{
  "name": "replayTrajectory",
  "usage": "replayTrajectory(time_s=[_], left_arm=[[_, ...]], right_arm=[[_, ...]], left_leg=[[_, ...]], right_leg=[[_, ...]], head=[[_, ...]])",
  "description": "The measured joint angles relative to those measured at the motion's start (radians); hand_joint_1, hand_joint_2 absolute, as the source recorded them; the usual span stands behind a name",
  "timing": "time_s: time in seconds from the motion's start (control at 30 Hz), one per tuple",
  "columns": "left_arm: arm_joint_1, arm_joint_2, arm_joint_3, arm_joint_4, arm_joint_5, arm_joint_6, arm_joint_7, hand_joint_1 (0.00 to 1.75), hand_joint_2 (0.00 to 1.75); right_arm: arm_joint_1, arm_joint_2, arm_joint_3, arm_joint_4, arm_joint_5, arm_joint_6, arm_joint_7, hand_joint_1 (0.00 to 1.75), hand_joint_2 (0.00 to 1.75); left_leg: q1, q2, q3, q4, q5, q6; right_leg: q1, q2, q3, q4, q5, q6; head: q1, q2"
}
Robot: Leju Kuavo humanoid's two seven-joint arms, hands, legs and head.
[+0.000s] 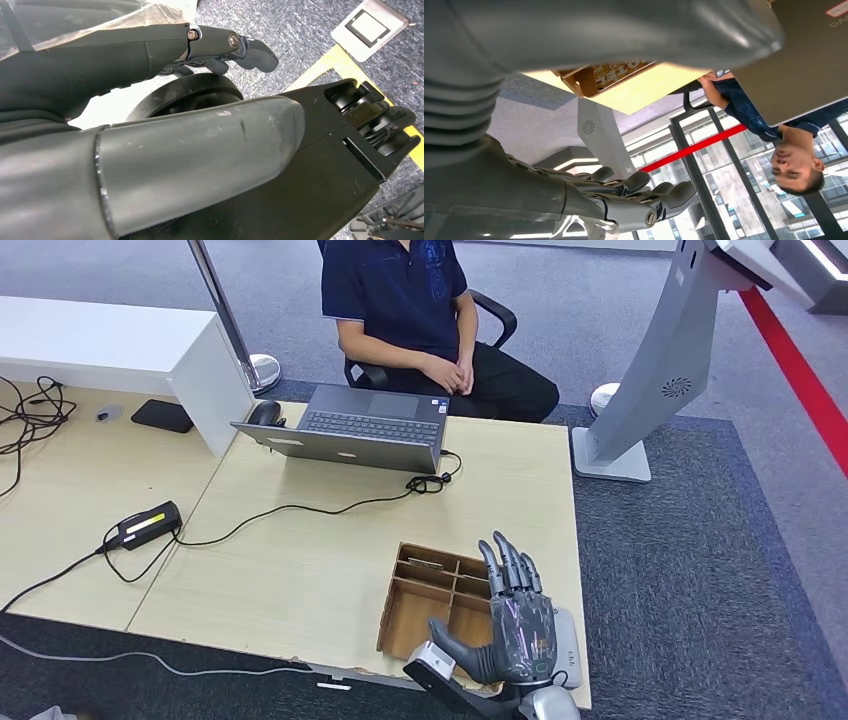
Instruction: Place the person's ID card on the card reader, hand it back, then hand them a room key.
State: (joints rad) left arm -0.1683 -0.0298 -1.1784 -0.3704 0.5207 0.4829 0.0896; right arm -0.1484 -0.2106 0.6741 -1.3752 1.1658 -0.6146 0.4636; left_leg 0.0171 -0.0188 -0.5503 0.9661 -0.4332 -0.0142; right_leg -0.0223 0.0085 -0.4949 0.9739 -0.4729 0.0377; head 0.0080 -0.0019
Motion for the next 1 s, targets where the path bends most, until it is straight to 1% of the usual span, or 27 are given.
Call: replayTrajectory(time_s=[0.4, 0.53, 0.7, 1.0], left_arm=[[0.0, 0.0, 0.0, 0.0, 0.0, 0.0, 0.0, 0.0, 0.0], [0.0, 0.0, 0.0, 0.0, 0.0, 0.0, 0.0, 0.0, 0.0], [0.0, 0.0, 0.0, 0.0, 0.0, 0.0, 0.0, 0.0, 0.0], [0.0, 0.0, 0.0, 0.0, 0.0, 0.0, 0.0, 0.0, 0.0]], right_arm=[[-0.001, 0.0, 0.0, 0.0, -0.001, 0.002, 0.0, 0.0, 0.0], [-0.001, 0.0, 0.0, -0.001, -0.015, 0.004, -0.005, 0.0, 1.75], [-0.002, 0.0, 0.0, -0.002, -0.025, 0.007, -0.014, 0.0, 1.75], [-0.002, 0.0, 0.0, -0.002, -0.006, 0.023, -0.012, 0.0, 1.75]], left_leg=[[0.0, 0.0, 0.0, 0.0, 0.0, 0.0], [0.0, 0.0, 0.0, 0.0, 0.0, 0.0], [0.0, 0.0, 0.0, 0.0, 0.0, 0.0], [0.0, 0.0, 0.0, 0.0, 0.0, 0.0]], right_leg=[[0.0, 0.0, 0.0, 0.0, 0.0, 0.0], [0.0, 0.0, 0.0, 0.0, 0.0, 0.0], [0.0, 0.0, 0.0, 0.0, 0.0, 0.0], [0.0, 0.0, 0.0, 0.0, 0.0, 0.0]], head=[[0.0, 0.0], [0.0, 0.0], [0.0, 0.0], [0.0, 0.0]])
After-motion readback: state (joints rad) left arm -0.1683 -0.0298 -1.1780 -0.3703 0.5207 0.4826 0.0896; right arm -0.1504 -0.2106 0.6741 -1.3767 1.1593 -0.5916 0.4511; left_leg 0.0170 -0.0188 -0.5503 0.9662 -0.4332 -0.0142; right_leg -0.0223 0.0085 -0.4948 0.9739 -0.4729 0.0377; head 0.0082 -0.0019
